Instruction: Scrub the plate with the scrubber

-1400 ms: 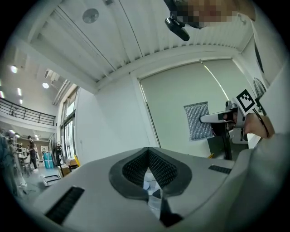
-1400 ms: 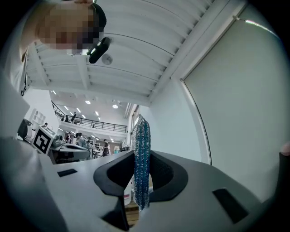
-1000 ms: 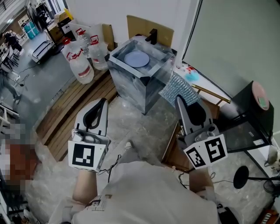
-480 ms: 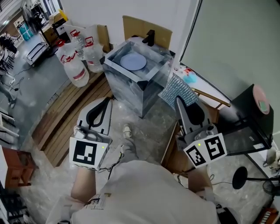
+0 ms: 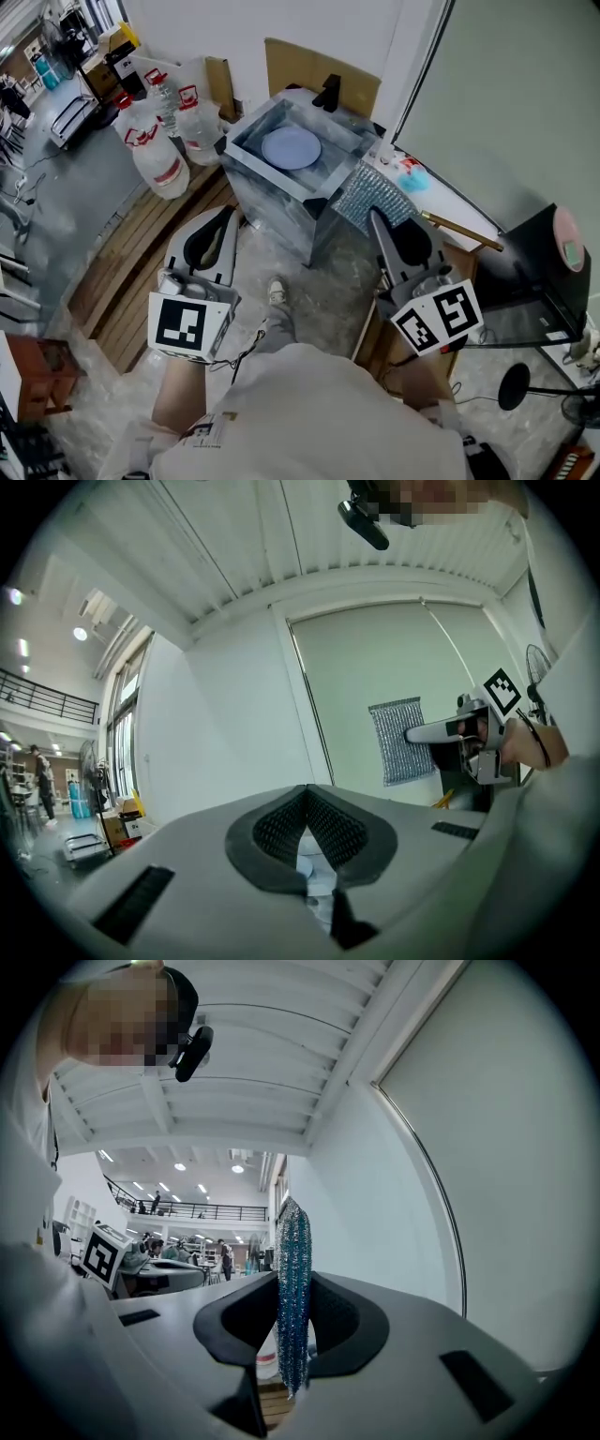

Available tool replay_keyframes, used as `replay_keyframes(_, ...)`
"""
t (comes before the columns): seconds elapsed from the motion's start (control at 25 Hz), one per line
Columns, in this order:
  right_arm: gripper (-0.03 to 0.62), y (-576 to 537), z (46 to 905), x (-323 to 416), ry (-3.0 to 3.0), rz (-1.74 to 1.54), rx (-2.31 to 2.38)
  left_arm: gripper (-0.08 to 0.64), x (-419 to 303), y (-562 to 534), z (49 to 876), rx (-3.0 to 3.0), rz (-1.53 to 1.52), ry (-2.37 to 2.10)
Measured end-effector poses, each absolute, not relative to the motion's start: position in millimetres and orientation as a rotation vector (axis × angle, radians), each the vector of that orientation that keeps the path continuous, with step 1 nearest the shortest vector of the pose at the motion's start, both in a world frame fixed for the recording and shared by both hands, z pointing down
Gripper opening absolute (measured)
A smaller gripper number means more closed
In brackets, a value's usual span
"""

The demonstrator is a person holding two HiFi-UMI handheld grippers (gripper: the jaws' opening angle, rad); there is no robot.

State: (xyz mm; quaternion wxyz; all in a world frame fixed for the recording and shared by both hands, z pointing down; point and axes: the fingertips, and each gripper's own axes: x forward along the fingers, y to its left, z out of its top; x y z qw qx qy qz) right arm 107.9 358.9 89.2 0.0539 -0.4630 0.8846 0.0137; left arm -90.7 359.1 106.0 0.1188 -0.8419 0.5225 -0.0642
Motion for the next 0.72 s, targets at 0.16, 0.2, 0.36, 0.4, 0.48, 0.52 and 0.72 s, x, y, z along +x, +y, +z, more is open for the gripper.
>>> replay_keyframes(0.16, 0.103, 304, 91, 85, 2.713, 0.018, -1.426, 0.017, -112, 305, 105, -2.511, -0.175, 1.508)
replay_keyframes(0.2, 0.103, 288, 91, 79, 2.717, 0.014, -1.433, 0.017, -118, 289, 106, -2.523, -0.179, 1.508)
replay_keyframes(0.36, 0.103, 220, 99, 56, 2.729, -0.074, -1.457, 0.017, -141, 225, 116, -2.575, -0.204, 1.517)
replay_keyframes(0.4, 0.103, 203, 102, 50, 2.732, -0.104, -1.458, 0.017, -146, 208, 118, -2.583, -0.211, 1.517)
replay_keyframes(0.48, 0.103, 171, 109, 39, 2.740, -0.144, -1.460, 0.017, -156, 174, 124, -2.599, -0.227, 1.512)
replay_keyframes(0.52, 0.103, 155, 113, 34, 2.745, -0.154, -1.466, 0.017, -161, 157, 128, -2.608, -0.236, 1.513)
replay_keyframes(0.72, 0.103, 82, 124, 10, 2.762, -0.185, -1.497, 0.017, -176, 86, 154, -2.686, -0.313, 1.495)
